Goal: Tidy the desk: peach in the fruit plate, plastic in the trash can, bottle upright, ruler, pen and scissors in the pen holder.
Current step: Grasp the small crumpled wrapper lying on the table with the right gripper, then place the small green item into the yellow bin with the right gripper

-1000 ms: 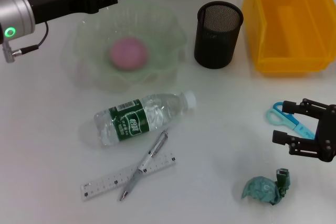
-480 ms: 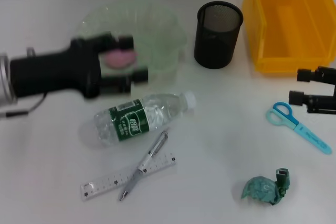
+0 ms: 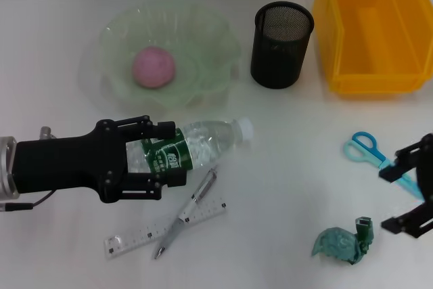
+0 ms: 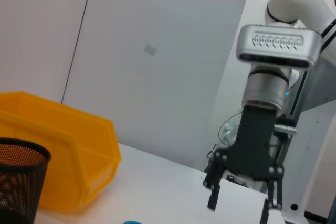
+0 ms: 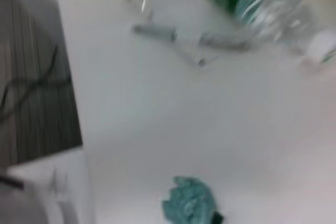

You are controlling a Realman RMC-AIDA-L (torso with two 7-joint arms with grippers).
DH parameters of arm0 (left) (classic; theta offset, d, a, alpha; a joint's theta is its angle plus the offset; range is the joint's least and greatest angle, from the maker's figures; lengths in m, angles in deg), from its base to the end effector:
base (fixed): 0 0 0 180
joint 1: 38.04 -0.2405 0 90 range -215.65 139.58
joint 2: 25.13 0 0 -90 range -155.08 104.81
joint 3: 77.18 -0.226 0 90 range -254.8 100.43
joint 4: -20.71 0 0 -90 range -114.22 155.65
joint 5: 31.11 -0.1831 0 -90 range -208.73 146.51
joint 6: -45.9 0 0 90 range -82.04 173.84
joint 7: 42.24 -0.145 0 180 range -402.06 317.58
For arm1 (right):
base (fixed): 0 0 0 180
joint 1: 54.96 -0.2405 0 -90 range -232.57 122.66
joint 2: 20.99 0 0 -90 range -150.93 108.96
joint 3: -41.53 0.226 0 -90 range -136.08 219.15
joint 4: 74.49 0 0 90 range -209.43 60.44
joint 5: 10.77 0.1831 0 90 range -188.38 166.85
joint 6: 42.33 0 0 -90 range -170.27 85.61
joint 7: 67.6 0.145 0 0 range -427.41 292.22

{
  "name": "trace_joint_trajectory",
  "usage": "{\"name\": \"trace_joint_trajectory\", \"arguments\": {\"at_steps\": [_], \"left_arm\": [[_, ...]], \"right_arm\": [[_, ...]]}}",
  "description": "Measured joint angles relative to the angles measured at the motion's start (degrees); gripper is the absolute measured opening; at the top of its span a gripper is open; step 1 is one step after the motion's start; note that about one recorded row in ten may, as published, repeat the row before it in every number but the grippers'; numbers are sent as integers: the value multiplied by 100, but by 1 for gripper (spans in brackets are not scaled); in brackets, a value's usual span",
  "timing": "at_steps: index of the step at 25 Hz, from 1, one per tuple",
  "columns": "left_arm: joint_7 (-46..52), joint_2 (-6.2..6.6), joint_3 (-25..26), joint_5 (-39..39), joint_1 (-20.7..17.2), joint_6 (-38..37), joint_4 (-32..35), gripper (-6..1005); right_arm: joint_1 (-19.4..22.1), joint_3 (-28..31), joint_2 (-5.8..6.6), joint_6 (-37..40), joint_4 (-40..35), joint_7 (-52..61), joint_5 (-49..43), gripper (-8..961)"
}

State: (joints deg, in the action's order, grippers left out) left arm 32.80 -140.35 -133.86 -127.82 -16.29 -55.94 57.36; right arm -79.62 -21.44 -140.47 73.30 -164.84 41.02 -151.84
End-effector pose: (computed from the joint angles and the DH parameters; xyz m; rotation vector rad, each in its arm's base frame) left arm -0.2191 0.2411 0.0199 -2.8897 -0.5220 -0.9755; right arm 0.1900 0.2469 0.0638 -3.0388 0.4164 -0.4601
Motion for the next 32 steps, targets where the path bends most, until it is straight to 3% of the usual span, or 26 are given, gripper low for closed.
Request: {"name": "trace_joint_trajectory", "arguments": {"at_steps": [1, 2, 6, 11, 21, 32], "left_arm": [[0, -5, 0, 0, 4, 6, -4, 834], [0, -17, -15, -1, 24, 28, -12, 834], [0, -32, -56, -5, 80, 138, -16, 834], [1, -41, -58, -8, 122, 233, -22, 834], [4, -55, -42, -160, 189, 431, -36, 834], [1, -88, -10, -304, 309, 639, -115, 833]], "right_arm": [[5, -629, 0, -185, -21, 202, -80, 714], [5, -629, 0, -185, -21, 202, -80, 713], [10, -1589, -2, -777, 287, 348, -112, 711], [-31, -2158, 4, -1127, 610, 399, -87, 708], [-197, -2555, 5, -1503, 1131, 482, -87, 702], [-253, -2501, 15, -1535, 1252, 542, -106, 453]]}}
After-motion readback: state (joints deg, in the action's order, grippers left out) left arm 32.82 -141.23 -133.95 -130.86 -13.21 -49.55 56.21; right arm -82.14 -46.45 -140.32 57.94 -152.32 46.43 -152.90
